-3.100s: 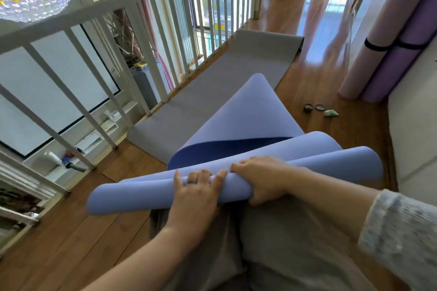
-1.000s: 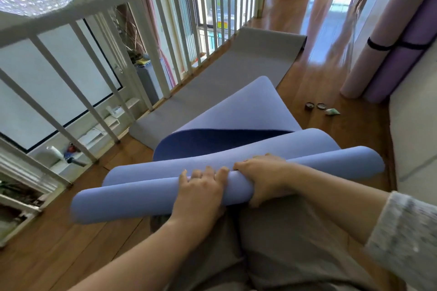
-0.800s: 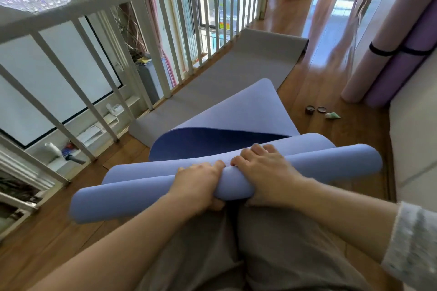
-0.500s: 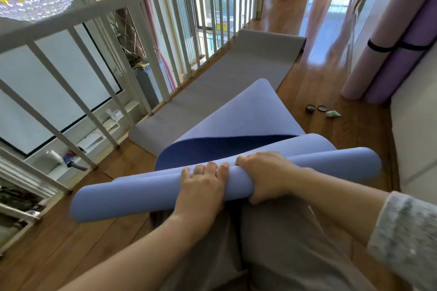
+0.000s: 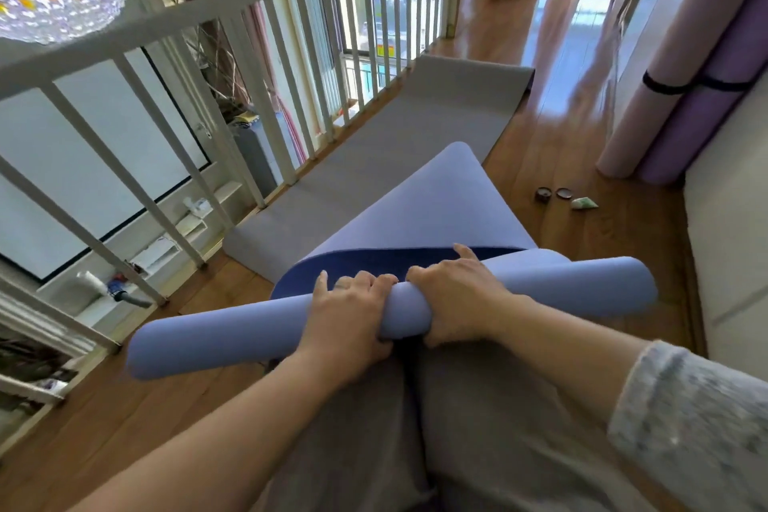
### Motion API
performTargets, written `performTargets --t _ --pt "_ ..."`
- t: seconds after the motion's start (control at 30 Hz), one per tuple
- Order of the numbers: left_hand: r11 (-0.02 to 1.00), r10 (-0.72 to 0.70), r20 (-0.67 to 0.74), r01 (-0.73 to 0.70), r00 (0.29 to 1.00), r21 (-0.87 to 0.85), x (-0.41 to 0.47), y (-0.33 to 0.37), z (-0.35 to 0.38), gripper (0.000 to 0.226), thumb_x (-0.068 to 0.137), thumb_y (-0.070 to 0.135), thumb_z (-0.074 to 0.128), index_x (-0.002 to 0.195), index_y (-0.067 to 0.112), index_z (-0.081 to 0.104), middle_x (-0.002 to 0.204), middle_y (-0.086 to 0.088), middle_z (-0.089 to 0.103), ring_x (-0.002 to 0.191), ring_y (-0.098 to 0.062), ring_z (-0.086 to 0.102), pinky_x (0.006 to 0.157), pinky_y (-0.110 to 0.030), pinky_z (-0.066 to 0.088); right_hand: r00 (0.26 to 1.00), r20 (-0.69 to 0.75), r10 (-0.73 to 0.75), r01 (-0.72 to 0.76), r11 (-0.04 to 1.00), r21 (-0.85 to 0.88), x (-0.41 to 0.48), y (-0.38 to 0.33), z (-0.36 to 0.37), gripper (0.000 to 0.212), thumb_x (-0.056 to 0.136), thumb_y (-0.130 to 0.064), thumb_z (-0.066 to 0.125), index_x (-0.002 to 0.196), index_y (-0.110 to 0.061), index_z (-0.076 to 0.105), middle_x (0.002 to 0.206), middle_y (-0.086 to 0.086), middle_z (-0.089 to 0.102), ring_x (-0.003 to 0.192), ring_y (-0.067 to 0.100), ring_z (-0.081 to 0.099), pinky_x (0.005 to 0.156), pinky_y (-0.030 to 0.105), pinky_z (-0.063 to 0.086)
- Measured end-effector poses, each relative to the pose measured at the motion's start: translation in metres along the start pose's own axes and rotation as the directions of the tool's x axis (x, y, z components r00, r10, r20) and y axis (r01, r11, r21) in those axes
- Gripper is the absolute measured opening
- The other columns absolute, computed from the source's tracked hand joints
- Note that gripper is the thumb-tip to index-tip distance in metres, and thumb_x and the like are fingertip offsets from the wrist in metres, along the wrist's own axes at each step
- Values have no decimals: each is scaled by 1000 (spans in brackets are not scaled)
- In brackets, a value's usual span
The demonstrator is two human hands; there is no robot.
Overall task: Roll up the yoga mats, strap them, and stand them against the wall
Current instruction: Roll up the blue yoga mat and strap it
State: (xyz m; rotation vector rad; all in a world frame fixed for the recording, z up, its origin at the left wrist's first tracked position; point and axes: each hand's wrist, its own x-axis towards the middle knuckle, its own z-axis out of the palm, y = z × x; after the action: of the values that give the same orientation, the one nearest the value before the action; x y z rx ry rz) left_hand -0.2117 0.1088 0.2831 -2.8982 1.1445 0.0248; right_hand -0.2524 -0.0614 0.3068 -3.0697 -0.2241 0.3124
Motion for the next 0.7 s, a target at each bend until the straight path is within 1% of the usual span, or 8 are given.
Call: performTargets --t 0.07,0.17,0.23,0.4,0.53,0.6,0.67,0.7 --pt "999 10 -177 0 984 52 -6 2 11 71 62 35 84 126 24 55 104 -2 68 91 -24 67 98 -54 42 997 71 -33 32 999 11 7 3 -7 48 70 -48 72 103 -27 46 95 -5 61 87 17 55 106 44 29" --pt "991 -7 -73 17 997 132 -3 4 -6 68 79 40 69 137 28 37 118 -1 60 105 -23 61 109 -51 28 990 136 -48 42 998 47 10 6 -18 49 70 -49 73 107 -27 50 96 -6 59 90 16 52 109 47 26" --pt "989 -3 -89 16 996 145 -2 4 -27 67 84 41 60 141 30 25 127 -1 53 115 -24 54 113 -50 16 994 96 -47 45 999 21 6 6 -37 54 70 -49 73 114 -26 52 101 -5 61 98 18 55 113 51 19" --pt "983 42 -193 -6 980 186 -35 11 -66 69 82 45 60 140 30 27 124 -1 55 113 -24 57 114 -48 14 992 32 -123 124 991 -50 -32 -8 -77 44 70 -52 70 100 -30 45 72 -17 42 80 12 47 114 46 16" --pt "981 75 -103 -55 992 184 -67 29 -45 64 86 41 59 142 25 31 121 -5 57 110 -27 58 114 -50 13 990 89 -110 114 992 -50 -61 -25 -41 49 71 -55 67 107 -28 47 91 -11 59 99 16 59 117 47 13" --pt "979 90 -8 -87 996 182 -75 37 -27 64 77 36 69 134 19 46 103 -9 63 90 -29 64 109 -53 28 984 145 -104 109 994 -25 -70 -31 -15 57 71 -55 67 116 -27 48 106 -6 64 107 16 58 118 49 8" --pt "977 136 -65 -123 989 174 -77 37 -13 66 54 31 84 114 15 64 78 -10 64 63 -29 63 90 -51 49 985 129 -114 114 993 10 -73 -32 1 58 70 -56 66 116 -27 48 109 -7 65 107 15 59 117 49 9" --pt "980 140 -73 -128 987 150 -76 36 -12 66 52 30 85 113 15 64 78 -9 63 63 -30 62 86 -48 51 986 115 -118 116 993 24 -73 -30 3 58 69 -57 66 116 -27 48 110 -8 65 107 15 59 117 49 10"
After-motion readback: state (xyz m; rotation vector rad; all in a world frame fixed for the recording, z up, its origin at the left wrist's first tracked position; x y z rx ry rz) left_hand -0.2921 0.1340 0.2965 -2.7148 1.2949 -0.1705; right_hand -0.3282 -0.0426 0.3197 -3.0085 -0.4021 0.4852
